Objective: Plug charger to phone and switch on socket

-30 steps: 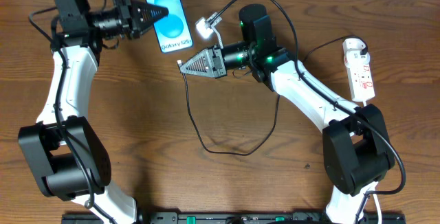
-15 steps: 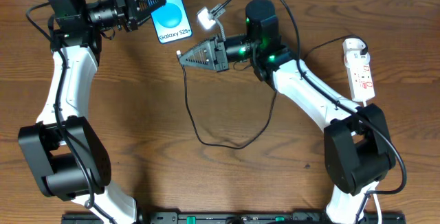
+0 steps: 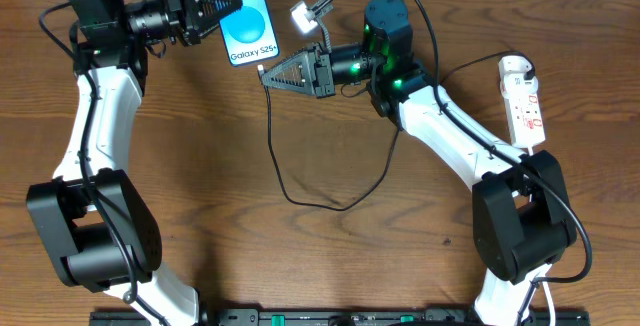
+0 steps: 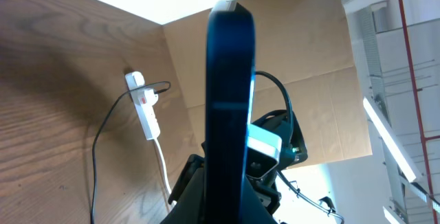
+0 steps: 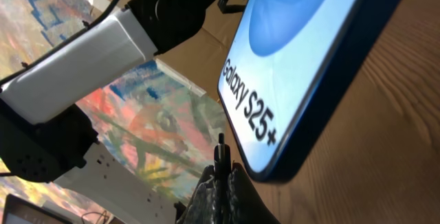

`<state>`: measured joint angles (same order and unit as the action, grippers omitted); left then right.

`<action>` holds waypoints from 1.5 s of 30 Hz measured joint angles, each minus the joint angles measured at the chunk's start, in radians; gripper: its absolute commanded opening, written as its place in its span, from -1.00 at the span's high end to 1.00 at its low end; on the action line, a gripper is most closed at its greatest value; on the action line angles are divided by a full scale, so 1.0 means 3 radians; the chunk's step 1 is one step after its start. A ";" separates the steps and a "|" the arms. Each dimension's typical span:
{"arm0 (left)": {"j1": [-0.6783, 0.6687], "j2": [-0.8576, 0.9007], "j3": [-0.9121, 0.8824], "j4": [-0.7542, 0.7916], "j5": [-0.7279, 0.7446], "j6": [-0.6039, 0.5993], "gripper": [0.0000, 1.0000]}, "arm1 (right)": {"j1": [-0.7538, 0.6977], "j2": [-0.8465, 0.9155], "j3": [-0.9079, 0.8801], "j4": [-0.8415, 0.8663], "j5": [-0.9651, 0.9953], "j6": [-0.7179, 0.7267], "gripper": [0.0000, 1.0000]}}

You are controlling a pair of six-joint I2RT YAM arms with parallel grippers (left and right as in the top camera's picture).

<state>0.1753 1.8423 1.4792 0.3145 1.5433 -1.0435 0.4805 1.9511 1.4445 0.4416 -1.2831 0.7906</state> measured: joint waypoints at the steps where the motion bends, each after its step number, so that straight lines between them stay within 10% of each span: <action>1: -0.0005 0.0000 0.0000 0.0001 0.0000 0.0001 0.85 | 0.0000 0.0000 0.0000 0.0011 0.0000 0.0011 0.98; 45: -0.0024 0.0000 0.0000 0.0011 0.0000 0.0153 0.86 | -0.0034 0.0019 0.0000 0.0224 -0.0069 0.0395 0.98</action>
<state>0.1680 1.8423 1.4792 0.3180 1.5433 -0.9977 0.4702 1.9568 1.4445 0.5087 -1.3037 0.9092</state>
